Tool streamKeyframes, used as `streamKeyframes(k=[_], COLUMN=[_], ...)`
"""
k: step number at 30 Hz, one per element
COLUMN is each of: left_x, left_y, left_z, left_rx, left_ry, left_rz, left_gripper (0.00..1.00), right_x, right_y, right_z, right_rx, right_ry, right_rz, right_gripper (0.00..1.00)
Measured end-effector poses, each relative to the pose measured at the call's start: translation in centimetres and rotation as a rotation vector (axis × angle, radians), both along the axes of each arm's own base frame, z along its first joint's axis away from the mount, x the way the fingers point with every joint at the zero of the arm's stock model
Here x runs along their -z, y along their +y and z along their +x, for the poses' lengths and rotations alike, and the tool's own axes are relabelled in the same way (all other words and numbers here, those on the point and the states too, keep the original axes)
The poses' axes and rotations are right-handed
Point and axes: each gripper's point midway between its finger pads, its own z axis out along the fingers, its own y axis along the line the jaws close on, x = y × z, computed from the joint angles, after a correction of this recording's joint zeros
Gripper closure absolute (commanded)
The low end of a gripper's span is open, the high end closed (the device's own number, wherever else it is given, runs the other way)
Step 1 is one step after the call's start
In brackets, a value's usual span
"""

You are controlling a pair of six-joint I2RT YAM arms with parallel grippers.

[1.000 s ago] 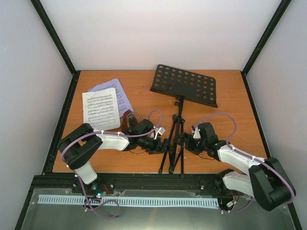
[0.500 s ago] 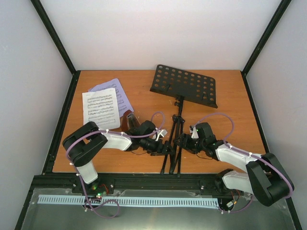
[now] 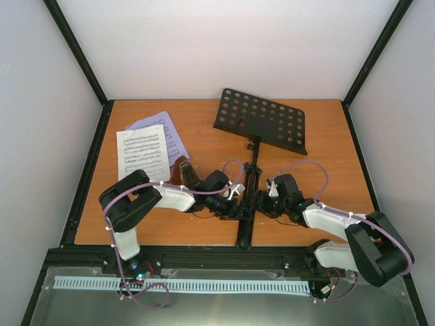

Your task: Pack up the instrument practice props

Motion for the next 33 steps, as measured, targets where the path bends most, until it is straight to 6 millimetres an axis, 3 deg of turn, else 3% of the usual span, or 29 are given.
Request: streamKeyframes(k=[2, 4, 8, 14, 17, 19, 21, 24, 26, 29, 31, 33], left_x=[-0.8, -1.9, -5.3, -13.0, -16.7, -19.5, -23.1, -28.1, -30.3, -30.1, -27.8, -24.0], left_y=[-0.3, -0.2, -0.3, -0.6, 2.0, 5.4, 10.4, 20.9, 29.0, 38.9, 43.7, 46.9], left_z=[0.3, 0.6, 2.1, 6.5, 10.2, 13.8, 17.9, 22.7, 24.1, 23.9, 23.1, 22.3], left_rx=[-0.001, -0.009, -0.028, -0.054, -0.122, -0.215, -0.353, -0.609, -0.790, -1.018, -1.144, -1.249], left_ry=[-0.039, -0.080, -0.216, -0.465, -0.566, -0.634, -0.715, -0.834, -0.893, -0.916, -0.887, -0.839], left_rz=[-0.009, -0.009, -0.012, -0.067, -0.064, -0.046, -0.028, 0.017, 0.069, 0.159, 0.223, 0.281], left_gripper=[0.01, 0.01, 0.00, 0.00, 0.00, 0.00, 0.00, 0.00, 0.01, 0.01, 0.01, 0.01], right_x=[0.0, -0.6, -3.5, -11.2, -14.5, -16.7, -17.5, -18.4, -18.4, -18.3, -17.4, -15.9], right_y=[-0.2, -0.7, -1.9, -5.0, -7.5, -9.6, -12.6, -17.4, -20.2, -22.8, -23.5, -23.8], right_z=[0.0, 0.2, 1.8, 8.0, 11.2, 13.2, 14.5, 15.7, 15.8, 15.6, 14.7, 13.7], right_rx=[0.009, 0.017, 0.048, 0.145, 0.201, 0.236, 0.300, 0.384, 0.429, 0.481, 0.502, 0.513], right_ry=[-0.006, -0.039, -0.154, -0.354, -0.428, -0.478, -0.494, -0.526, -0.538, -0.589, -0.640, -0.685], right_rz=[-0.016, -0.042, -0.129, -0.223, -0.266, -0.295, -0.330, -0.402, -0.444, -0.497, -0.534, -0.565], right_gripper=[0.11, 0.02, 0.00, 0.00, 0.00, 0.00, 0.00, 0.00, 0.00, 0.00, 0.00, 0.00])
